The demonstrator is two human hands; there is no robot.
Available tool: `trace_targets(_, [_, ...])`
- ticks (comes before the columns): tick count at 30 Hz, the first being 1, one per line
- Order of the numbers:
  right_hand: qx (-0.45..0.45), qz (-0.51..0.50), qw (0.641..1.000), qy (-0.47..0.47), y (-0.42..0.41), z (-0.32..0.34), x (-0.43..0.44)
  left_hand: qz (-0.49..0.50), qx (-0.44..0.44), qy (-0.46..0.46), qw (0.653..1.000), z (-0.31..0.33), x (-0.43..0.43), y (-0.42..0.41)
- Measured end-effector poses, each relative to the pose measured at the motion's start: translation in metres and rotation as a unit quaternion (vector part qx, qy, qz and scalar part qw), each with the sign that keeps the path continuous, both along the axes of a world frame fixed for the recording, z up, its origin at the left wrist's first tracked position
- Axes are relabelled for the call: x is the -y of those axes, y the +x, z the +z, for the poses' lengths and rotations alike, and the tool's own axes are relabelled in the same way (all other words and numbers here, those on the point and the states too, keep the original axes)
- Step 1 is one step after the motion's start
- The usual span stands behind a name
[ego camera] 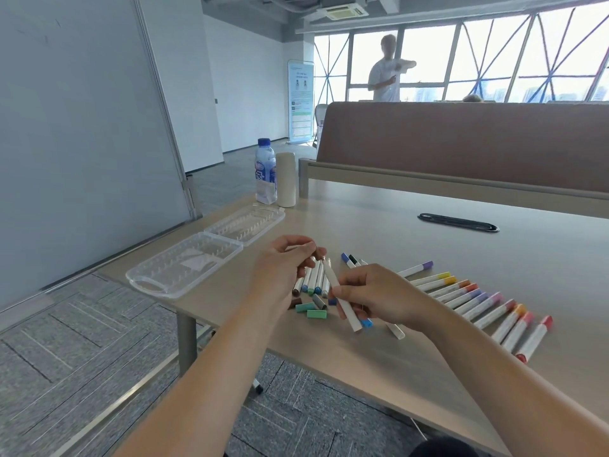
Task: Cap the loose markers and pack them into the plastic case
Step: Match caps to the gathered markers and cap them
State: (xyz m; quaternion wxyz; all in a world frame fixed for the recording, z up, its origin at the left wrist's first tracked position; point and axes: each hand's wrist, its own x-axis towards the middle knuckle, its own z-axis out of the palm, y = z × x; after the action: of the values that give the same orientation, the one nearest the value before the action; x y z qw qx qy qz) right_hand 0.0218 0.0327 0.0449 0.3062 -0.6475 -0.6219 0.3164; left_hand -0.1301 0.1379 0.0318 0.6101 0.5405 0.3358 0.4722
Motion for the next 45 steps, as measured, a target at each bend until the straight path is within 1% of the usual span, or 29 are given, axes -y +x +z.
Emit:
trace_targets(5, [0.003,-0.004,1.0,-0.001,0.001,-0.002,-0.003,-0.001,0.006,-0.012,1.0,0.001,0.001,-0.002])
trace_targets(7, [-0.002,-0.004,1.0,0.0,0.001,-0.002,-0.003,-0.002,0.002,-0.001,1.0,0.001,0.001,-0.002])
trace_targets(10, [-0.002,-0.008,1.0,0.003,0.0,-0.001,-0.004,-0.001,-0.018,0.026,0.999,0.002,0.006,-0.001])
trace_targets(14, [0.044,-0.037,0.997,0.044,-0.002,-0.001,-0.008,0.023,-0.087,0.089,0.992,0.004,0.014,0.003])
trace_targets(17, [0.074,-0.055,0.993,0.067,-0.003,0.0,-0.009,0.036,-0.104,0.131,0.985,0.006,0.018,0.007])
trace_targets(20, [0.065,-0.064,0.993,0.07,-0.002,0.0,-0.011,0.047,-0.11,0.141,0.983,0.01,0.02,0.011])
trace_targets(23, [0.059,-0.073,0.993,0.07,0.004,0.002,-0.014,0.02,-0.127,0.143,0.981,0.017,0.014,0.009])
trace_targets(25, [0.033,-0.097,0.992,0.077,0.014,0.004,-0.022,0.007,-0.147,0.136,0.98,0.021,0.005,0.003])
trace_targets(28, [0.001,-0.149,0.986,0.076,0.03,0.004,-0.039,-0.003,-0.146,0.11,0.983,0.019,-0.004,-0.004])
trace_targets(29, [0.01,-0.163,0.984,0.073,0.033,0.002,-0.046,-0.006,-0.143,0.1,0.985,0.016,-0.006,-0.005])
trace_targets(33, [0.098,-0.193,0.975,0.05,0.037,-0.01,-0.071,-0.007,-0.146,0.072,0.987,0.002,-0.013,-0.005])
trace_targets(37, [0.161,-0.21,0.964,0.015,0.038,-0.019,-0.09,-0.007,-0.158,0.062,0.985,-0.009,-0.02,-0.005])
trace_targets(41, [0.252,-0.227,0.941,-0.013,0.041,-0.026,-0.099,-0.004,-0.138,0.041,0.99,-0.013,-0.022,-0.006])
trace_targets(45, [0.303,-0.231,0.925,-0.008,0.04,-0.033,-0.101,0.017,-0.109,0.018,0.994,-0.014,-0.025,-0.012])
